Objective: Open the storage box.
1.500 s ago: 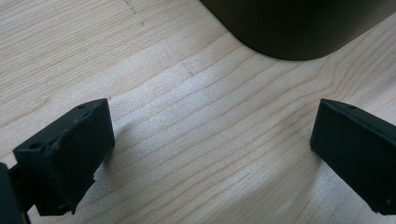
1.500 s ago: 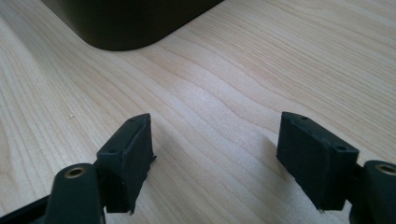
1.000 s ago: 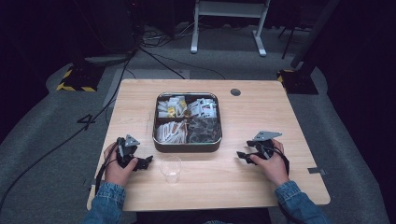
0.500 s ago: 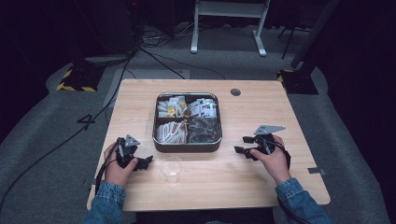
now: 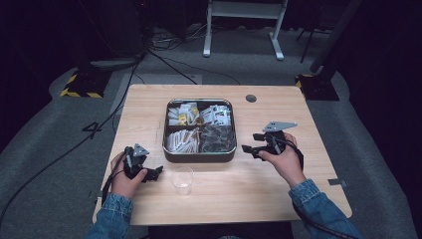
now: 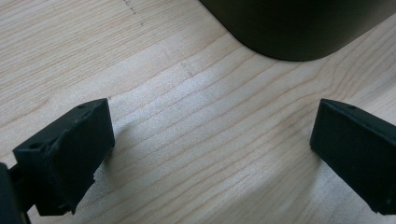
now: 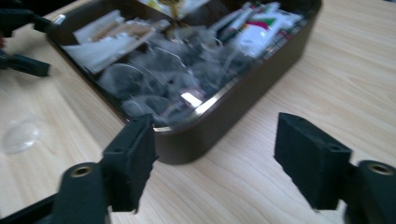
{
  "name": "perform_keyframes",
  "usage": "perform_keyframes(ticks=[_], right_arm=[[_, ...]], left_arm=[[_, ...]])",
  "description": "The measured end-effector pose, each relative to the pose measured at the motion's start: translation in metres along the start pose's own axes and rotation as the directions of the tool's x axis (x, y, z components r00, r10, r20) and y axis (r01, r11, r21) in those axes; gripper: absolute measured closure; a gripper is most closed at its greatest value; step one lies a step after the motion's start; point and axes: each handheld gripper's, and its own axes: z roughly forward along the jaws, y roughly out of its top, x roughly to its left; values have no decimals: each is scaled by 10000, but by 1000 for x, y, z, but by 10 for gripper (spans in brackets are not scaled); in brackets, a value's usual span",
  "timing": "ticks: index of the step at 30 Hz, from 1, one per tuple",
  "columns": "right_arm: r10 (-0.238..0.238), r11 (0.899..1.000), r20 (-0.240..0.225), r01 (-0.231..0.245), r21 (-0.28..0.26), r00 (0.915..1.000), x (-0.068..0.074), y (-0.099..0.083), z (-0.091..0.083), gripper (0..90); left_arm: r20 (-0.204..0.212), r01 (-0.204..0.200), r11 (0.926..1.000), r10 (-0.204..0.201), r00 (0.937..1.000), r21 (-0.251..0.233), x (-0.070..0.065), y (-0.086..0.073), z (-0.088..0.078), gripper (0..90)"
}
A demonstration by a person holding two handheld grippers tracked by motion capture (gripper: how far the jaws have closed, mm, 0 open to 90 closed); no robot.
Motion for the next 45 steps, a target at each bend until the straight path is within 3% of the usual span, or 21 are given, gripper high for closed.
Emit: perform_keyframes(ticks=[6, 25, 29, 35, 45], right_arm=[[-561, 9979, -156, 566, 328, 9983, 3, 19, 4, 369], [-968, 9949, -406, 979, 239, 9945, 8, 68, 34, 405], [-1221, 9921, -326, 1230, 257, 9920, 10, 79, 46, 410], [-1242, 9919, -282, 1248, 237, 9919, 11, 88, 63, 412], [-1163, 9903, -306, 1182, 726, 9927, 14, 97, 95, 447]], left_arm=[[61, -45, 10000, 45, 10000, 36, 1, 0, 0, 1], [22, -42, 10000, 42, 10000, -1, 0, 0, 0, 1], [29, -37, 10000, 37, 10000, -5, 0, 0, 0, 1], [60, -51, 10000, 51, 10000, 39, 1, 0, 0, 1], [53, -67, 10000, 66, 10000, 49, 1, 1, 0, 1]])
